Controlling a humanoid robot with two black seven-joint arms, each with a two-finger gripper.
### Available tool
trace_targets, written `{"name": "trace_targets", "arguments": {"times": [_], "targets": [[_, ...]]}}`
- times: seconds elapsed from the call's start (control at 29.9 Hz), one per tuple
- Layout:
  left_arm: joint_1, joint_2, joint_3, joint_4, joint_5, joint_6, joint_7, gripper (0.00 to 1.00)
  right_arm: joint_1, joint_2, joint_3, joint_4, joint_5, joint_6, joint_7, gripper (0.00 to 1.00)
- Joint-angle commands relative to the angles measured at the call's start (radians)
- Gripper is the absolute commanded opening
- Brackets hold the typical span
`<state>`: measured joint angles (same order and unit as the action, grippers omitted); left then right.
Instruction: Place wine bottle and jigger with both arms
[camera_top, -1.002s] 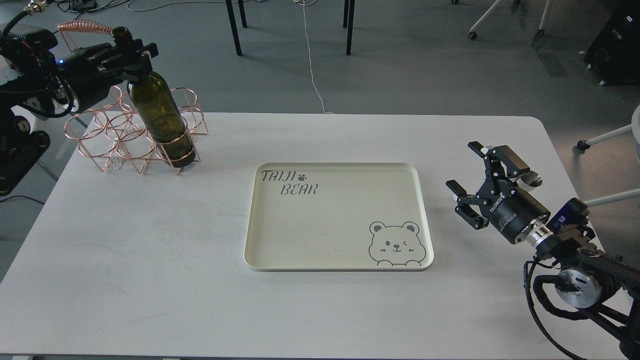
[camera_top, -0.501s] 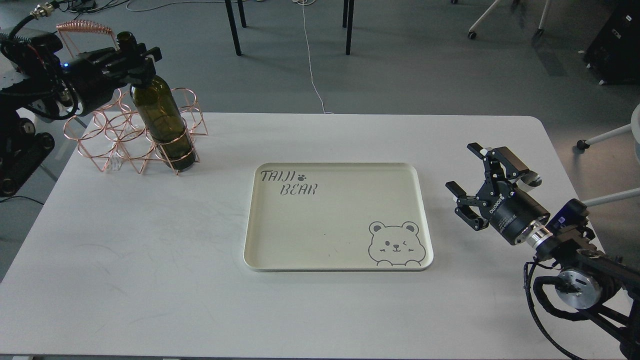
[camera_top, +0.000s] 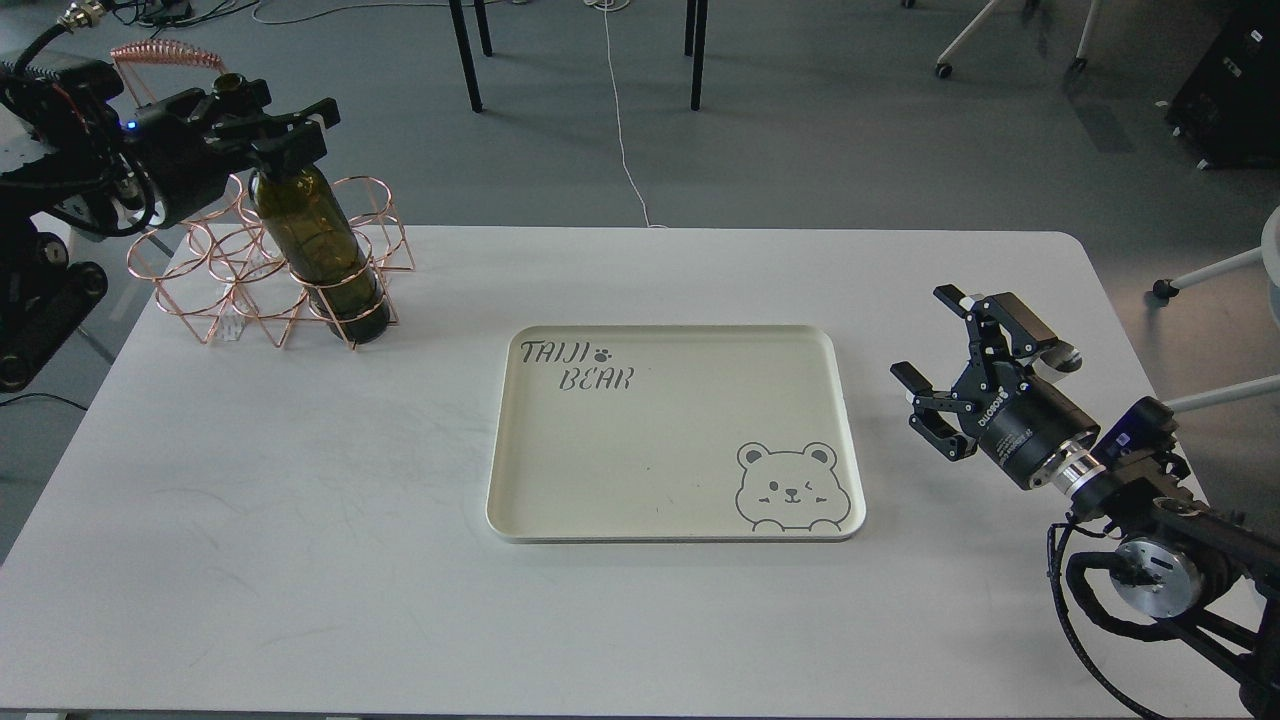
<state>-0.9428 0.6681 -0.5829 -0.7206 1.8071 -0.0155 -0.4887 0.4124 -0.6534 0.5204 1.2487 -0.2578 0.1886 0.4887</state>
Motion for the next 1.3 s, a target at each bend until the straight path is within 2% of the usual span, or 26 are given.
{"name": "trace_targets", "arguments": {"times": [0.0,0.5,0.63,0.73,0.94,1.1,1.27], "targets": [[-0.001,0.024,0.000,-0.028,-0.002,-0.001,0.000,0.98,-0.001,0.000,0.001,0.000,0.000,0.000,0.000,0.98],[0.026,0.280,-0.014,-0.256,-0.057,-0.009,0.000,0.98,-0.001,0.005,0.026,0.000,0.000,-0.027,0.000,0.98],[0.026,0.349,-0.037,-0.361,-0.240,-0.006,0.000,0.98,-0.006,0.041,0.067,-0.005,0.002,-0.078,0.000,0.98],[0.032,0.351,-0.066,-0.482,-0.548,-0.003,0.000,0.98,-0.009,0.098,0.099,-0.020,0.002,-0.118,0.000,0.98],[0.068,0.272,-0.069,-0.678,-1.012,-0.003,0.000,0.98,-0.009,0.204,0.142,-0.057,0.002,-0.136,0.000,0.98],[0.241,0.136,-0.115,-0.757,-1.046,-0.003,0.000,0.98,0.002,0.244,0.204,-0.124,0.008,-0.140,0.000,0.98],[0.481,-0.112,-0.311,-0.757,-1.049,-0.012,0.000,0.98,0.003,0.264,0.210,-0.144,0.003,-0.132,0.000,0.98]]}}
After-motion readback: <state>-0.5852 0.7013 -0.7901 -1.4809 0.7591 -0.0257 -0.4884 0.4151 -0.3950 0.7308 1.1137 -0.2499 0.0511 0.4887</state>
